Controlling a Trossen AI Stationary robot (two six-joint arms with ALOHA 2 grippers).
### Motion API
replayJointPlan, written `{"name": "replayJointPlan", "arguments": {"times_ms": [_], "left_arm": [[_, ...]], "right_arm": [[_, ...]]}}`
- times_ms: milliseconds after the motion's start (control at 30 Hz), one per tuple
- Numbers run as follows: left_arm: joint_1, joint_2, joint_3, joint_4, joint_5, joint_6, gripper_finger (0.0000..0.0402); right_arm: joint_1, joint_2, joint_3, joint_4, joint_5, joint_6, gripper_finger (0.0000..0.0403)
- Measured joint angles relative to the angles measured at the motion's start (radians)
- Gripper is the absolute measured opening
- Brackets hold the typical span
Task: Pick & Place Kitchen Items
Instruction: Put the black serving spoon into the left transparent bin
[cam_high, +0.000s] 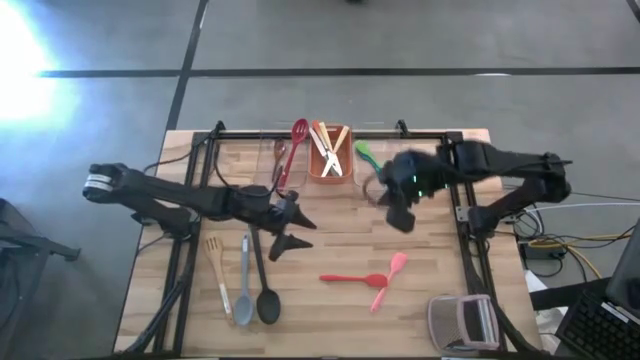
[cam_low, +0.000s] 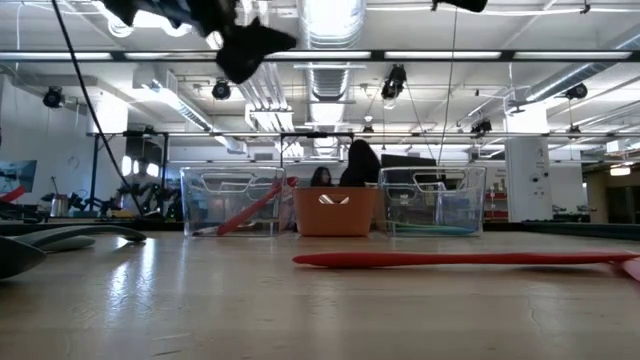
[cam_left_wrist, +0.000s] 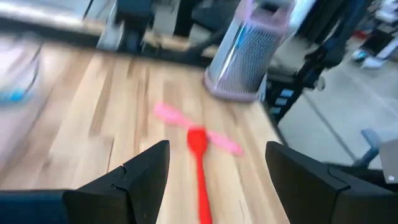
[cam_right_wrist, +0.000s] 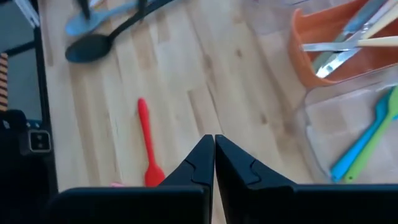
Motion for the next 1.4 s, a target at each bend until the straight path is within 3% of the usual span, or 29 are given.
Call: {"name": "replayJointPlan", "arguments": {"times_ms": [133,267,433,567,733,1200,1400], "left_arm": [[-0.042,-0.096,0.019,-0.282,-0.102,-0.116,0.0268],[-0.122,-0.194,0.026,-0.549,-0.274,-0.313,0.0268],[-0.246,-0.275,0.007,-0.715,-0.406,-0.654,0.0268],[-0.327,-0.284,-0.034,-0.726,-0.476,-0.891,0.0268],[-0.378,-0.262,-0.105,-0.711,-0.501,-1.081,0.0268],[-0.498,-0.230,-0.359,-0.384,-0.442,-1.381,0.0268],[-0.518,-0.229,-0.380,-0.384,-0.451,-1.440,0.0268]], "right_arm": [[0.097,-0.022,-0.106,0.062,0.065,0.041,0.0008],[0.138,-0.028,-0.212,0.123,0.086,0.084,0.0008],[0.144,-0.033,-0.329,0.216,0.086,0.090,0.0008],[0.143,-0.038,-0.390,0.269,0.085,0.104,0.0008],[0.146,-0.040,-0.412,0.281,0.085,0.116,0.0008],[0.146,-0.057,-0.412,0.311,0.086,0.086,0.0008],[0.146,-0.057,-0.412,0.311,0.086,0.080,0.0008]]}}
